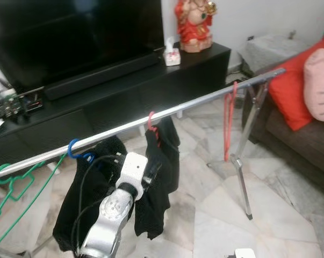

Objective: Hang hanger

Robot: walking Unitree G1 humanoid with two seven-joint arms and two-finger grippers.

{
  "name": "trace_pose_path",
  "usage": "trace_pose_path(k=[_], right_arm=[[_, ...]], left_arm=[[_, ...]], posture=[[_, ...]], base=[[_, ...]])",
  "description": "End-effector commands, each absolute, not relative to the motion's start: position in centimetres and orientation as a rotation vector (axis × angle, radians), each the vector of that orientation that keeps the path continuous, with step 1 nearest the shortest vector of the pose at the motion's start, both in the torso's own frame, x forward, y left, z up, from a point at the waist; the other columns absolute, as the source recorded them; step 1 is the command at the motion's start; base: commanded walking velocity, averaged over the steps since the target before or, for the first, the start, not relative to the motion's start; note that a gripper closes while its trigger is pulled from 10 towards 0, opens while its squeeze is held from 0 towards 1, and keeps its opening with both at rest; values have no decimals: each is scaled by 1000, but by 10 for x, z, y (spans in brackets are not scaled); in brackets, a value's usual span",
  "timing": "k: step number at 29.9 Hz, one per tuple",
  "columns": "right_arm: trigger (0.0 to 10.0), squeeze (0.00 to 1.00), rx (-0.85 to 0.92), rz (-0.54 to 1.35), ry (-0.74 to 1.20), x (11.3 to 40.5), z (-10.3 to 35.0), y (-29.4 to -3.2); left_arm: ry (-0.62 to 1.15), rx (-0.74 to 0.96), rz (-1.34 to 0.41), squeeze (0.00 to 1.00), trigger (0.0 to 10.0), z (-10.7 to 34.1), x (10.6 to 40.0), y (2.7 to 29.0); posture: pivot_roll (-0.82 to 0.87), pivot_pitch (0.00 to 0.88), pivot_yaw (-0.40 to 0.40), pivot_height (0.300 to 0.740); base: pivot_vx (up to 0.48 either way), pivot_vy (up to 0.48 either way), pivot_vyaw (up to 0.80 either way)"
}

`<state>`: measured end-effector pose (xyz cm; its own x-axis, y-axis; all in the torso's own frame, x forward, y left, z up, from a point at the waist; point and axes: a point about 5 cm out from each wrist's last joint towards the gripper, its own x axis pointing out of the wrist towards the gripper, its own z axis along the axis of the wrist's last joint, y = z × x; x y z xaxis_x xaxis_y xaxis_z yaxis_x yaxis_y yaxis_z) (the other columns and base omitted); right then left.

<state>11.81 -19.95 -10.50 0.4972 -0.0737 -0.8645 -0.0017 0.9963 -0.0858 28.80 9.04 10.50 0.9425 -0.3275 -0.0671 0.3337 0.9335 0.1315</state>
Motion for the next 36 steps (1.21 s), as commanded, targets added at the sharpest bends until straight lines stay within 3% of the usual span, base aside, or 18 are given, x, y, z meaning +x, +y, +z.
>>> trace_pose_path(k=[1,14,36], right_arm=[[10000,0,-66,-26,1119,101,-111,-193],[10000,0,-70,-26,1118,101,-111,-193],[10000,0,-48,-33,1113,101,-112,-190]], left_arm=[[83,147,-308,0,10000,99,291,94],[128,189,-173,0,10000,92,317,103],[199,171,-305,0,10000,89,342,55]], posture=[[-157,0,105,740],[-163,0,104,740],[-195,0,128,740]], base=[[0,0,-781],[0,0,-60],[0,0,0]])
